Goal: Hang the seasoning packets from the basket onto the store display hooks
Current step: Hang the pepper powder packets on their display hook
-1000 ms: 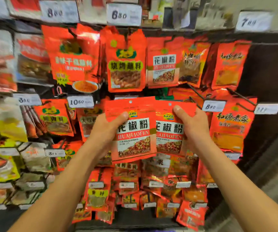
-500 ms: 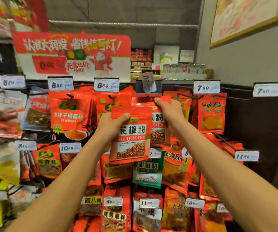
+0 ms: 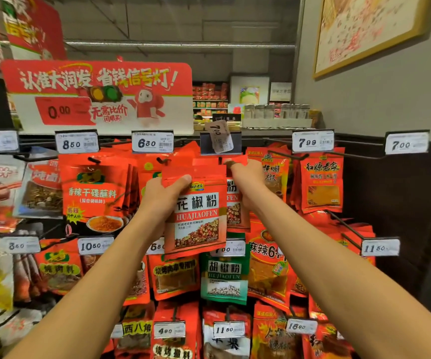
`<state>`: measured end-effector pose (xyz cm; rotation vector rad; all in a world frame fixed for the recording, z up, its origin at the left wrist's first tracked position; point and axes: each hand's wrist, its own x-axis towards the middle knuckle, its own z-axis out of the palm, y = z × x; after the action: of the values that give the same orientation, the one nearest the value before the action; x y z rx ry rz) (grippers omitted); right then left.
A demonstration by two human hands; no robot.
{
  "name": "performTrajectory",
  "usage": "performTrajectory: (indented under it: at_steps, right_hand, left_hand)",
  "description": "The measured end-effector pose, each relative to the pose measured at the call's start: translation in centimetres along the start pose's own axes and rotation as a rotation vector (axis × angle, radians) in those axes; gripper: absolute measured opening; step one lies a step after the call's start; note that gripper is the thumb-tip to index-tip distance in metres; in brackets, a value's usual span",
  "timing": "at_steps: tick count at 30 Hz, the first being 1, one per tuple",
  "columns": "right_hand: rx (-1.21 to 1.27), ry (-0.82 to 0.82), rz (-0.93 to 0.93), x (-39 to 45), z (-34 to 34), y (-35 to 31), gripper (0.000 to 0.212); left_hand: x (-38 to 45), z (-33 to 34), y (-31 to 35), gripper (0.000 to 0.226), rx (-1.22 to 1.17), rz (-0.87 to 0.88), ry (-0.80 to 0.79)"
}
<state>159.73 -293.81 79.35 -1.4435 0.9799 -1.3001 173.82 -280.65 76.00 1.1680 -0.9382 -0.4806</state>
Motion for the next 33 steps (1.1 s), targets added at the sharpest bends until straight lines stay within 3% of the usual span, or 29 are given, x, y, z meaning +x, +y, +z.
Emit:
performTrajectory:
  at_steps: [6,9,12,16,20,22,24,27,33]
  right_hand:
    - [-0.214,0.061,-0.024,3.0,1.3,0.5,0.037]
    - [-0.3,0.049,0.046,4.0,1.8,-0.1,0.061]
    - [-0.323,0.035,0.058,4.8,1.8,-0.1,0.066]
    - [-0.409,0.062,-0.025,4.5,0.8,1.1,0.043]
    - [-0.228,0.158,-0.154,2.6,-1.5,2.5,0.027]
    - [0.013,0.102,-0.15,1.5,-2.6,2.2,0.022]
    - [0.223,-0.065,-0.126,0.0,-3.3,1.6,0.027]
    - [0.284,-0.266,-0.118,-1.3,-3.5,1.1,0.031]
    - [0.186,-0.207,-0.096,-1.3,-2.9,0.6,0.019]
  left_hand:
    - [0.2,0.0,-0.3,0.02,-0.049,-0.017,-0.007]
    - [0.2,0.0,-0.7,0.021,-0.046,-0.014,-0.02]
    - [0.4,-0.1,-0.8,0.022,-0.04,-0.003,-0.037]
    - [0.9,0.1,-0.7,0.016,-0.094,-0.014,-0.044]
    - [1.1,1.4,-0.5,0.022,-0.126,-0.005,-0.064]
    - [1.4,2.3,-0.3,0.026,-0.121,-0.009,-0.086]
    - [1.7,3.2,0.0,0.024,-0.129,-0.018,-0.094]
    - [2.1,4.6,0.5,0.018,-0.155,-0.03,-0.103]
    - [3.1,6.3,1.1,0.013,-0.153,-0.108,-0.033]
